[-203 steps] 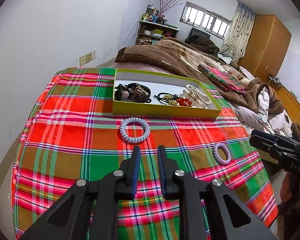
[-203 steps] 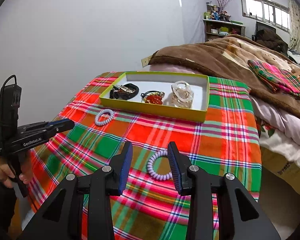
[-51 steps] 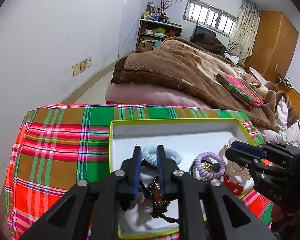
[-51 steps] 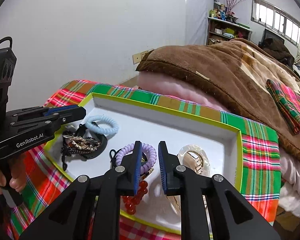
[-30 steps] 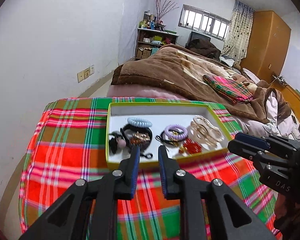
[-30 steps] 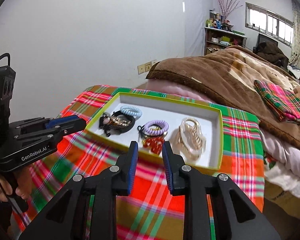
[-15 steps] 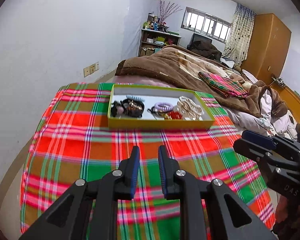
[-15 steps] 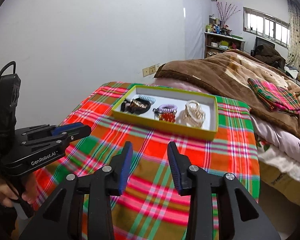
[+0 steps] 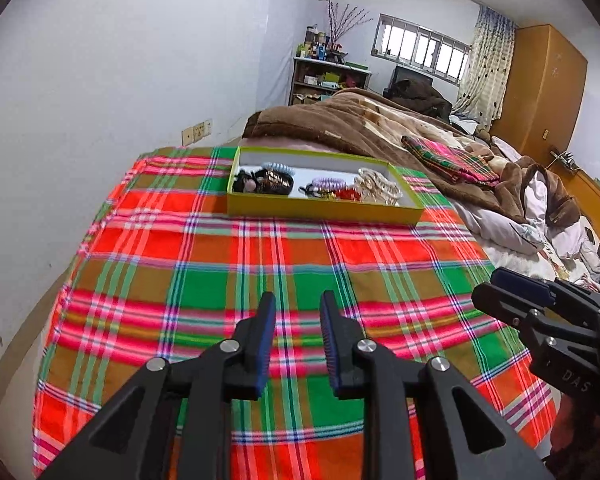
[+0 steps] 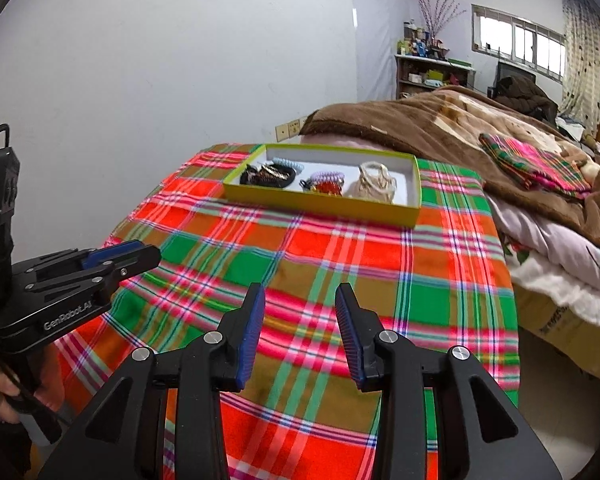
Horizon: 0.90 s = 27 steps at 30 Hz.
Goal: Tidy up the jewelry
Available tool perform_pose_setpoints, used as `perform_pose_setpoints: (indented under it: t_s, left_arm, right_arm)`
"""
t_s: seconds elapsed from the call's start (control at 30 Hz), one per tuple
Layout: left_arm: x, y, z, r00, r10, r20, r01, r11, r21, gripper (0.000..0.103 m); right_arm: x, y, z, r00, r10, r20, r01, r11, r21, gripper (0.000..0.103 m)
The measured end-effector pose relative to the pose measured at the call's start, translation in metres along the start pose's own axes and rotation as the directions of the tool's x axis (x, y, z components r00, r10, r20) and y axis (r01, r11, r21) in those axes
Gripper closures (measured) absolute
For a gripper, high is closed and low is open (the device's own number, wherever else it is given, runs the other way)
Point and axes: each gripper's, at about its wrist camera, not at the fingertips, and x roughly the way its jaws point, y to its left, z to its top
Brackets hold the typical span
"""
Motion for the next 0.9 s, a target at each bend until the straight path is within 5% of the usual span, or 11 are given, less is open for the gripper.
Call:
perform_pose_setpoints:
  t_s: [0.9]
  left_arm:
    - [0.037,-0.001,-0.004,0.997,0.043,-0.067,-0.042,0.999,0.013,0.078]
  right_arm:
    - [0.026,-0.008,0.0,0.999,-0.027,-0.046,0.027,1.0,-0.002,0.065]
